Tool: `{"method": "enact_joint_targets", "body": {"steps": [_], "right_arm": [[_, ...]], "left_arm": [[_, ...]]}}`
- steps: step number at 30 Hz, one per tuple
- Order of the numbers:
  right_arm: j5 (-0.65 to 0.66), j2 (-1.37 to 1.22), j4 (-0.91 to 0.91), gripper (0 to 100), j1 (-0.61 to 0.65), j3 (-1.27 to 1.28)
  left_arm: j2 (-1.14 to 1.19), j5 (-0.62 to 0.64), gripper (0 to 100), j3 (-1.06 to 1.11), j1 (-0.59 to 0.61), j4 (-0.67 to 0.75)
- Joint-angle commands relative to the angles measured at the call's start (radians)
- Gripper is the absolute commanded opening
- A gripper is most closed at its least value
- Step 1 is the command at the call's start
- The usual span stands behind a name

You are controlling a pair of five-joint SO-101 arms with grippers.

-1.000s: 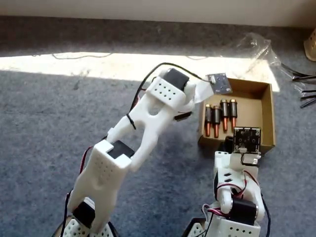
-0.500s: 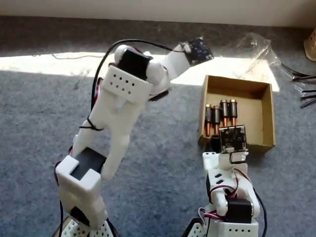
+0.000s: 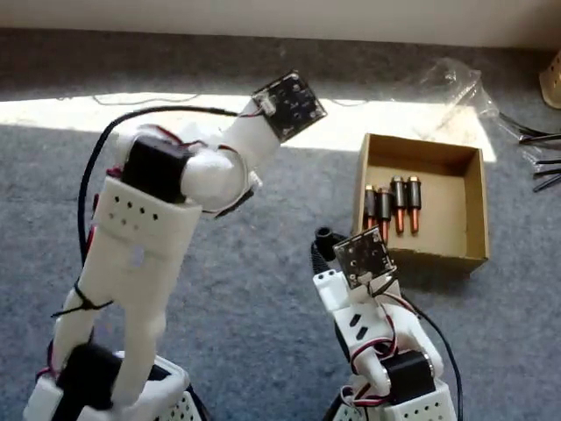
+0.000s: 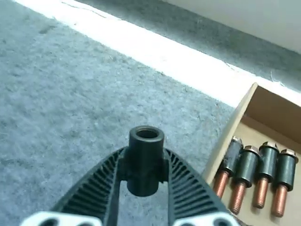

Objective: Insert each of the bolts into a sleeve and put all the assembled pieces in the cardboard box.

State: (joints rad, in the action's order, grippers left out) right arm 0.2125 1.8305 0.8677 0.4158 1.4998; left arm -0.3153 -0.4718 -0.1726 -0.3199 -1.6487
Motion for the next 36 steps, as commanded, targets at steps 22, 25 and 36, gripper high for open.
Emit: {"method": "enact_joint_targets", "body": {"steps": [22, 25, 36], "right_arm": [[-0.143, 0.007, -0.384, 0.4, 0.262, 0.045], [-0.143, 0.007, -0.412, 0.4, 0.259, 0.064], [-0.135, 0.007, -0.561, 0.4, 0.26, 0.191]], "left_arm": [[-0.826, 0.305, 0, 0.648, 0.128, 0.603], [-0.834, 0.304, 0, 0.648, 0.124, 0.614], [-0.832, 0.31, 0, 0.753, 0.122, 0.796]]}}
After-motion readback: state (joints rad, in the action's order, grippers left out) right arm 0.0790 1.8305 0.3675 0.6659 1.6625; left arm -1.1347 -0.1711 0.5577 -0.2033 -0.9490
